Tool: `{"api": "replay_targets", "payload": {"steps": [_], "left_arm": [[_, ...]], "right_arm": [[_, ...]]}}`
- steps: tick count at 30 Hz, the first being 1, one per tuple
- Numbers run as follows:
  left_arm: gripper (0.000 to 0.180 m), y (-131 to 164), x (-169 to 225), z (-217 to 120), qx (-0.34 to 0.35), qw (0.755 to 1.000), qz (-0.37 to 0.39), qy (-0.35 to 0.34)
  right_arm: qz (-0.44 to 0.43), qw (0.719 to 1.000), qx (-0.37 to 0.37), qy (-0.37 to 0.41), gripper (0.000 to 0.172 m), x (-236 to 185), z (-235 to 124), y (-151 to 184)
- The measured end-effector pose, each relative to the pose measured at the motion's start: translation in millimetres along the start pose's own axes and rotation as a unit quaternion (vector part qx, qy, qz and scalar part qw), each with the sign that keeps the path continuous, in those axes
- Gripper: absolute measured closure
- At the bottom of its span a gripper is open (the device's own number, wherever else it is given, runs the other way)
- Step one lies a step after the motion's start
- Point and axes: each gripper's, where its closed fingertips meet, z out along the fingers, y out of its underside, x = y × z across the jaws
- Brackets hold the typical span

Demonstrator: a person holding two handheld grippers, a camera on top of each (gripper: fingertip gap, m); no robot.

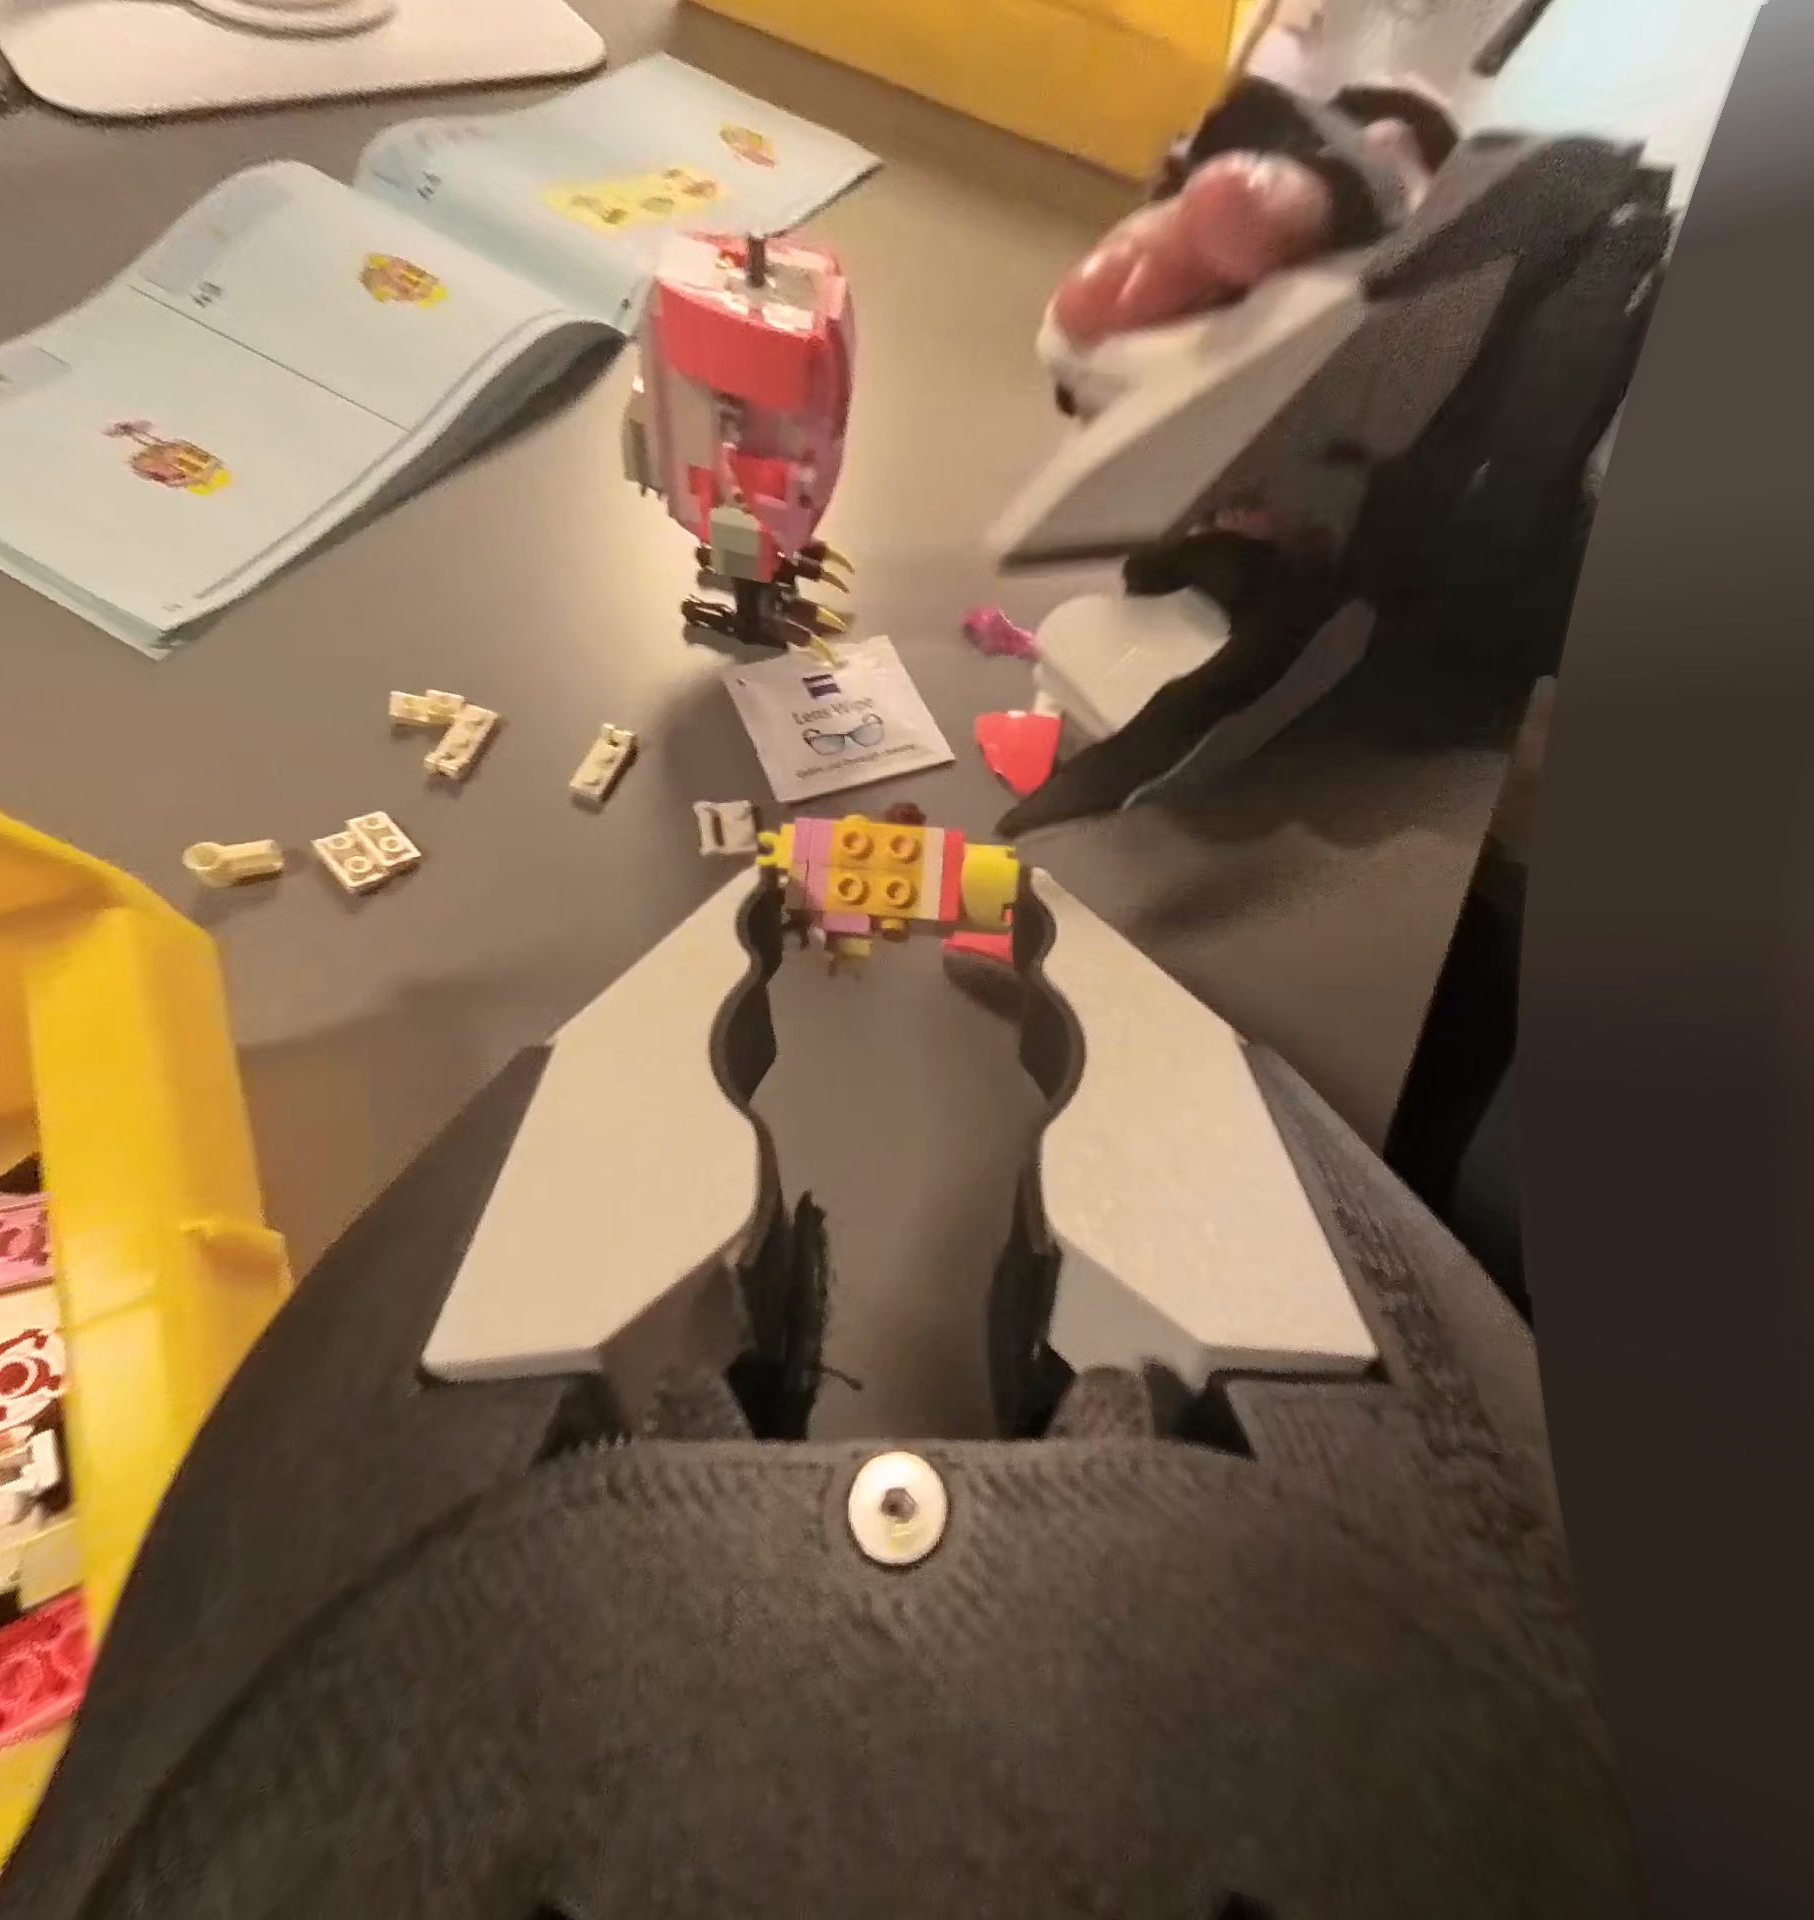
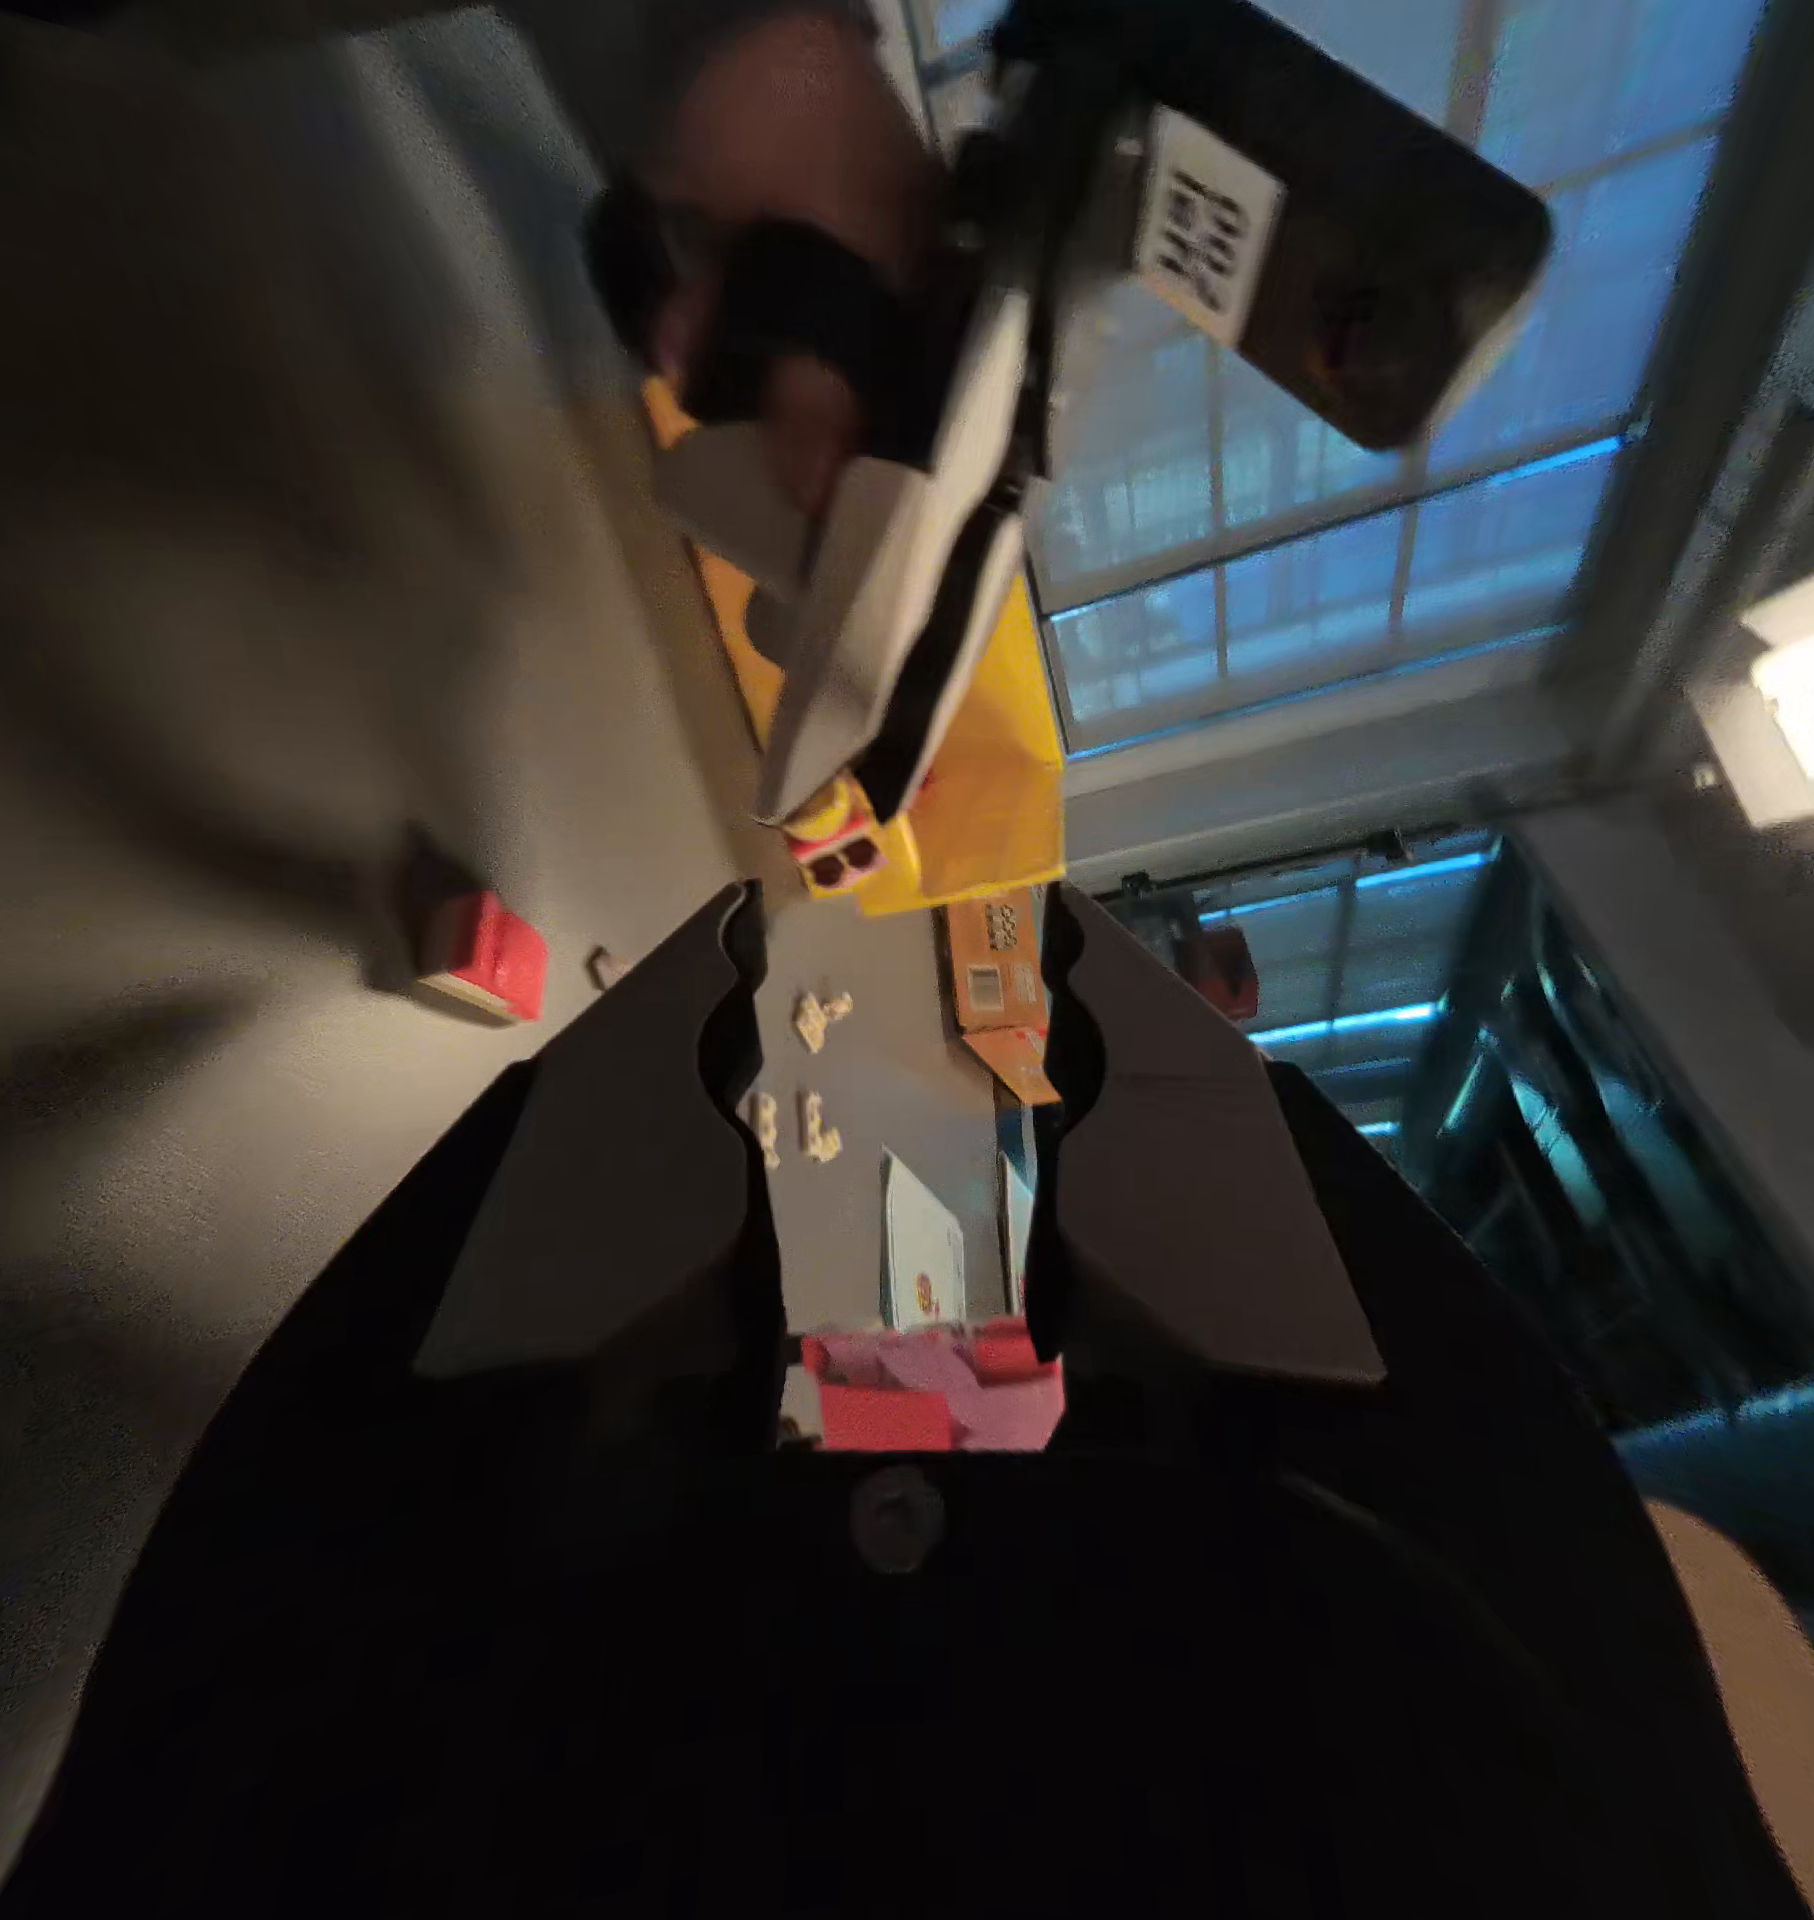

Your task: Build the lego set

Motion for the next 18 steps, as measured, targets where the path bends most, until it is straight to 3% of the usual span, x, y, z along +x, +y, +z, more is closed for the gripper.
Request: {"api": "replay_targets", "payload": {"steps": [6,8,11,18], "left_arm": [[0.137,5.0,16.7,9.1,-0.031,0.999,0.006,0.028],[0.137,1.6,19.6,9.8,-0.026,0.999,0.008,0.032],[0.137,-7.6,22.2,8.6,-0.001,0.999,0.005,0.038],[0.136,-38.6,18.5,1.9,0.103,0.994,0.035,-0.004]], "right_arm": [[-0.067,0.997,0.01,-0.019,0.121,-33.2,12.2,-7.2],[-0.097,0.995,-0.002,0.005,0.13,-29.8,13.3,-3.8],[-0.104,0.993,-0.007,0.048,0.151,-18.3,11.8,-2.6],[-0.054,0.988,-0.034,0.137,0.151,12.2,8.1,1.0]]}}
